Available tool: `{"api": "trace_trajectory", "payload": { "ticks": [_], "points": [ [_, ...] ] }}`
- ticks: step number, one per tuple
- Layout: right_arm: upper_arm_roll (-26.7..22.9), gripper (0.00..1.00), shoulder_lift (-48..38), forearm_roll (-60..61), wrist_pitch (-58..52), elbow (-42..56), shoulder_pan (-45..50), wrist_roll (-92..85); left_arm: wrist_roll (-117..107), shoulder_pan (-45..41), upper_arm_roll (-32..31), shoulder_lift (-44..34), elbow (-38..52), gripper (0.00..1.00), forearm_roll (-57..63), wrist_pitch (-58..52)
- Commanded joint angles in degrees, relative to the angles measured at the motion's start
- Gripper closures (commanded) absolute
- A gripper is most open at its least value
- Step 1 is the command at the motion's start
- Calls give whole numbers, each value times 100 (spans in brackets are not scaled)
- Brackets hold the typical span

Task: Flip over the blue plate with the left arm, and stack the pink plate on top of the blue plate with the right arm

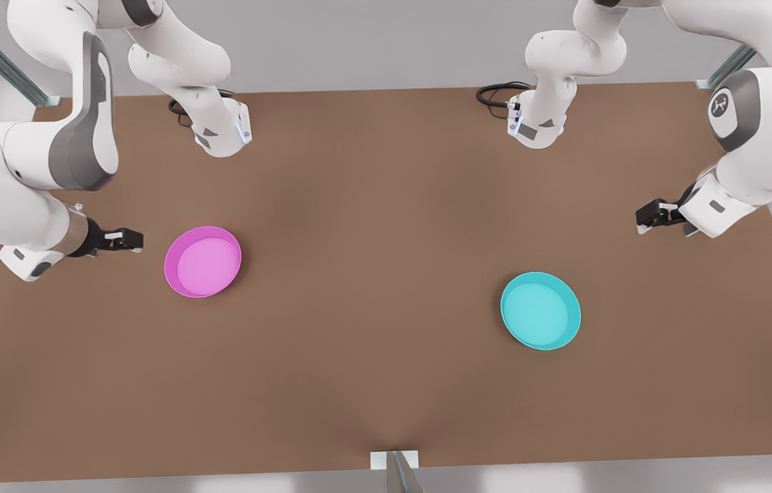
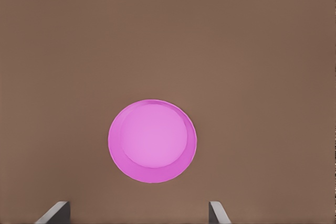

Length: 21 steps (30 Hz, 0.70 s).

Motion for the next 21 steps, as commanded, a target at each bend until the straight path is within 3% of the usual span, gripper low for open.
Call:
{"api": "trace_trajectory", "payload": {
  "ticks": [1, 8, 13, 19, 21],
  "points": [
    [-4, 0, -4, 0, 0, -5, 0, 4, 4, 0, 0, 0, 9, 0, -11, 0],
    [-4, 0, -101, 0, 26, -119, -70, -5, 74, 0, -61, 122, -79, 0, -573, -18],
    [-4, 0, -145, 0, 70, -119, -62, 13, 21, 9, -8, 1203, -131, 0, -1162, 773],
    [5, 0, -39, 0, 26, 48, -53, 30, 127, 27, -8, 1968, -720, 0, -1883, 1748],
    [23, 0, -39, 0, -465, 312, 9, 83, 505, 149, 9, 2205, -791, 0, -2111, 1925]
  ]
}}
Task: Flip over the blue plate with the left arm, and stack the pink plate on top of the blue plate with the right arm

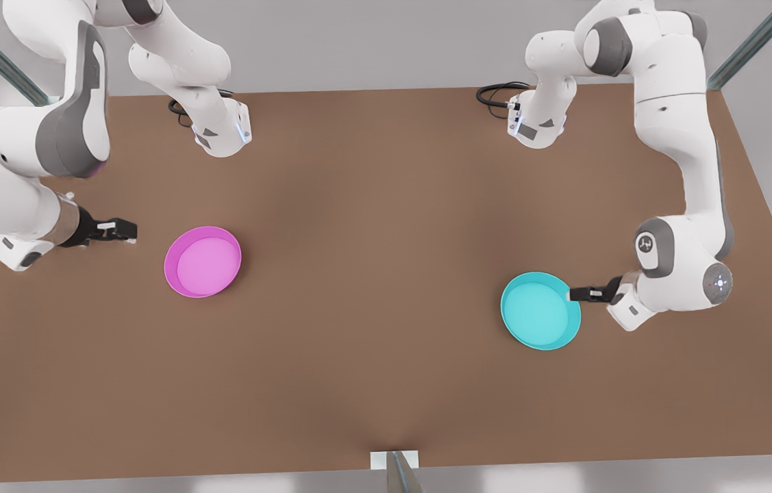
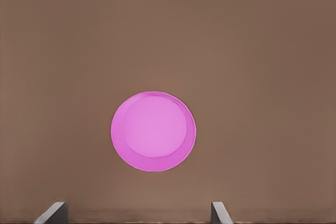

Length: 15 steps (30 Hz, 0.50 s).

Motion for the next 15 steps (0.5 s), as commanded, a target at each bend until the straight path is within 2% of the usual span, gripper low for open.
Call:
{"api": "trace_trajectory", "payload": {
  "ticks": [1, 5, 13, 14, 15],
  "points": [
    [1, 0, 0, 0, -1, 3, -17, 0, 54, 20, 0, 15, -1, 0, -411, 1],
    [-17, 0, 18, 0, 43, 30, -52, -9, 617, 495, 0, 428, 104, 0, -711, 44],
    [-8, 0, 62, -70, 43, 162, -26, -9, 811, 636, 0, 1272, 526, 3, -781, 229],
    [-8, 0, 62, -70, 43, 162, -26, -9, 776, 627, 0, 1316, 517, 9, -807, 273],
    [1, 0, 62, -70, 43, 162, -17, -9, 767, 636, 0, 1360, 517, 19, -948, 273]
  ]
}}
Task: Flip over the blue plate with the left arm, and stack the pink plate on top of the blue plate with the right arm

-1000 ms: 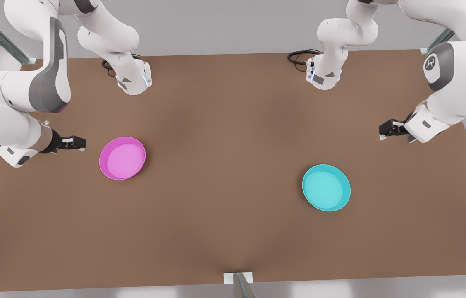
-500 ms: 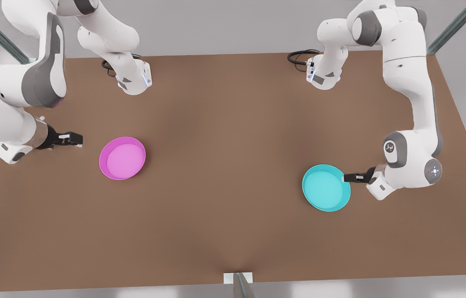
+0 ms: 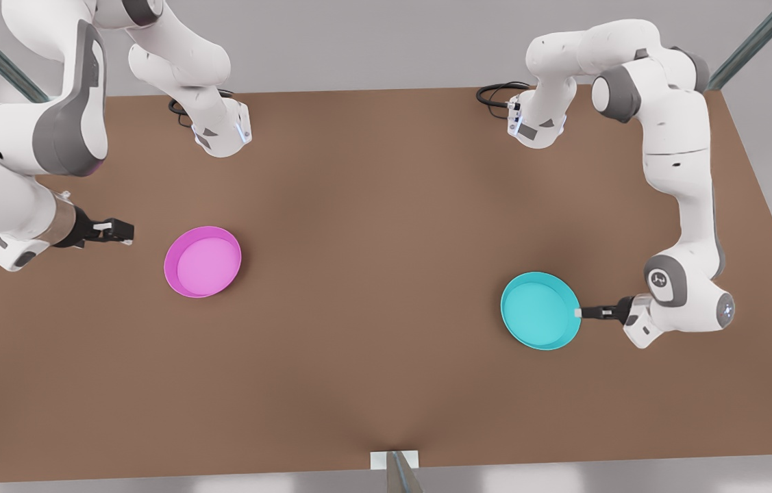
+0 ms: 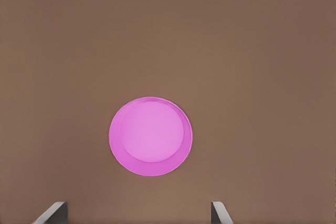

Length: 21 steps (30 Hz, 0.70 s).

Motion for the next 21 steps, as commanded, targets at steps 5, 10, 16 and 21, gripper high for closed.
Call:
{"api": "trace_trajectory", "payload": {
  "ticks": [5, 10, 16, 21],
  "points": [
    [35, 0, 0, 0, -9, 44, 7, 1, -70, -9, -62, 47, 0, 49, -257, 169],
    [44, 0, 43, 0, -18, 35, 16, -8, -88, -44, -62, 100, -9, 49, -275, 301],
    [44, 0, 44, 9, -44, 202, 16, -17, -79, -44, -62, 170, -44, 43, -266, 372],
    [44, 0, 53, -9, 87, 255, 86, -52, -79, -44, -53, 214, -44, 43, -266, 372]
  ]
}}
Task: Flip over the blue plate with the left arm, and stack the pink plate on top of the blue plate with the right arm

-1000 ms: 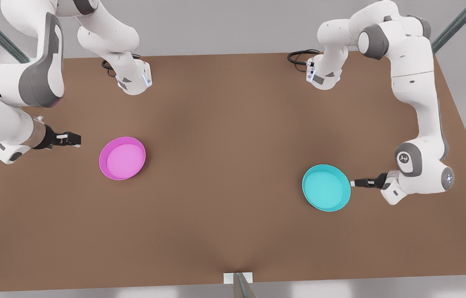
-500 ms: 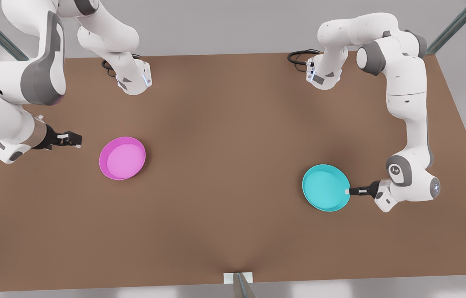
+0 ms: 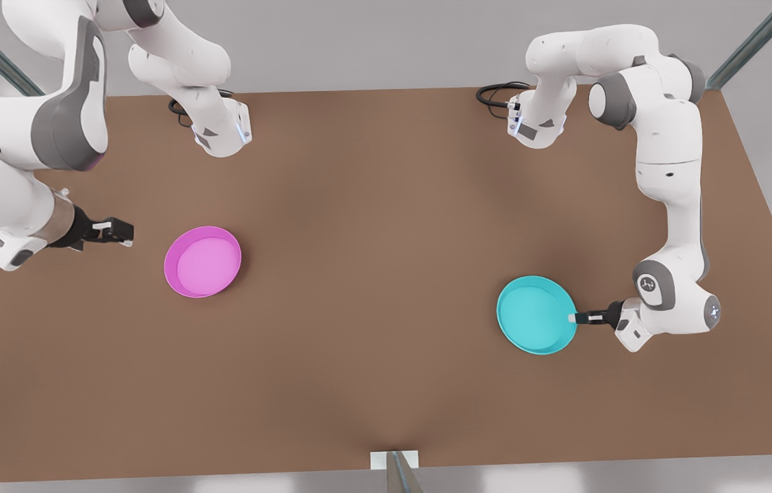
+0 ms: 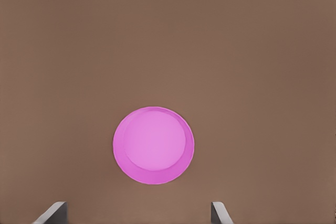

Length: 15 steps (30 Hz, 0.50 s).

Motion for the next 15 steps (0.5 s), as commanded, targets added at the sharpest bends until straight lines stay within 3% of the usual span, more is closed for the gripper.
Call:
{"api": "trace_trajectory", "payload": {
  "ticks": [1, 15],
  "points": [
    [-74, 0, -53, -57, 34, -67, 130, 8, 1, 0, -9, 0, 0, 43, 23, 0],
    [-136, 0, -133, -93, -10, -270, 77, -36, -17, -220, -9, 9, -141, 50, 648, 299]
  ]
}}
